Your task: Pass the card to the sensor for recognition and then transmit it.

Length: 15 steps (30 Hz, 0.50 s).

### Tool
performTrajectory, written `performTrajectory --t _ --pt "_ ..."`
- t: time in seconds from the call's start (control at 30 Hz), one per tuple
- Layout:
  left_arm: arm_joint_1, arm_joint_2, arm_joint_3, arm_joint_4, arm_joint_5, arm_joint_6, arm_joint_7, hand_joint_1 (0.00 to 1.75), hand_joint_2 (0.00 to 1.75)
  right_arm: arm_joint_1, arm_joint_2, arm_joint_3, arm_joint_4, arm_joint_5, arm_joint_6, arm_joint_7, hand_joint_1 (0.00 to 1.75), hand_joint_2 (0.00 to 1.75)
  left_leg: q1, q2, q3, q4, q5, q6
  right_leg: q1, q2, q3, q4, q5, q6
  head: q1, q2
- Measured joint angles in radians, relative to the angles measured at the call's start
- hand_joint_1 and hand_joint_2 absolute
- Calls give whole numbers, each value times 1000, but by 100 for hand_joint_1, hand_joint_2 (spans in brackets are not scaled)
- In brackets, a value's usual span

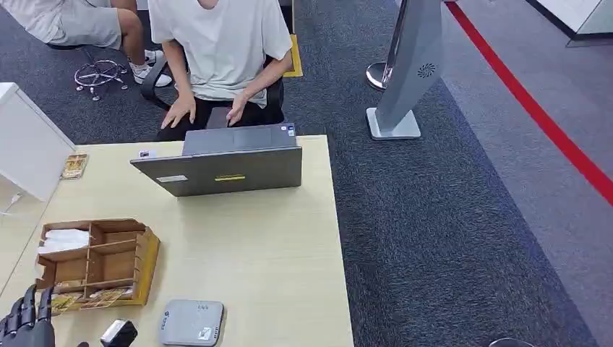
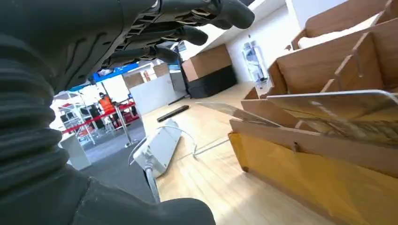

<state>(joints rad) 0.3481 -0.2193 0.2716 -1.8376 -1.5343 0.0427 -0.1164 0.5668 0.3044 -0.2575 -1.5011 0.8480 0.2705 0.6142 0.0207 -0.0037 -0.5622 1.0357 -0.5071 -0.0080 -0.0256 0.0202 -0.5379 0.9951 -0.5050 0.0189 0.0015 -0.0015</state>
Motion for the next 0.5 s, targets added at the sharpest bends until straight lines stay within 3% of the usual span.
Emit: performTrajectory --t 0.23,0.37,0.5 --pt "-27 2 27 38 0 44 -15 0 175 -2 0 0 3 3 6 2 0 175 0 0 0 0 0 0 0 0 0 0 0 0 0 0" --pt "-45 16 17 79 0 121 -37 0 175 -2 0 1 6 22 14 -8 0 175 0 0 1 0 0 0 0 0 -1 0 0 0 0 0" --pt "-65 56 -41 140 0 199 -37 0 175 -4 0 2 14 39 15 -34 0 175 0 0 1 0 0 0 0 0 -1 0 0 0 0 0"
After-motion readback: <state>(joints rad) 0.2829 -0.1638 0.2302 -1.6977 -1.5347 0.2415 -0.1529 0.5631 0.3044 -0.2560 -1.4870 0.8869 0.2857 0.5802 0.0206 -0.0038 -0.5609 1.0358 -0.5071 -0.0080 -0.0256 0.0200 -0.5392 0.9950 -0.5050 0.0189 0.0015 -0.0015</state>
